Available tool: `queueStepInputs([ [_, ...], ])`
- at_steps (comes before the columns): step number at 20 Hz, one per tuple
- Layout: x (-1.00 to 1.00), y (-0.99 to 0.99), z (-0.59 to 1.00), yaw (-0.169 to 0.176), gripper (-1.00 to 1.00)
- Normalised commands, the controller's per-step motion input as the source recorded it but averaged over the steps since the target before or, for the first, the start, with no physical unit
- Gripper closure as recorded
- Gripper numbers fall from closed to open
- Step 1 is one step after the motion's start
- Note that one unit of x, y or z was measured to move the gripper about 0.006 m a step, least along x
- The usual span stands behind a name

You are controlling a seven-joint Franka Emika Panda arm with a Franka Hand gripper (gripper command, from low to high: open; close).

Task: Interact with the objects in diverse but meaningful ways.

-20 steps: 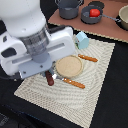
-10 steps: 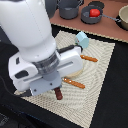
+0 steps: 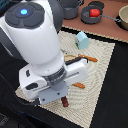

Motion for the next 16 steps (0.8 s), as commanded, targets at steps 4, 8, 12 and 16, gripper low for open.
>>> queueStepInputs([
  [4, 0.31, 0.0, 0.0, -0.007, -1.0],
  [8, 0.47, 0.01, 0.14, -0.023, -1.0],
  [12, 0.49, 0.15, 0.85, -0.066, -1.0],
  [16, 0.02, 0.23, 0.95, -0.14, -1.0],
])
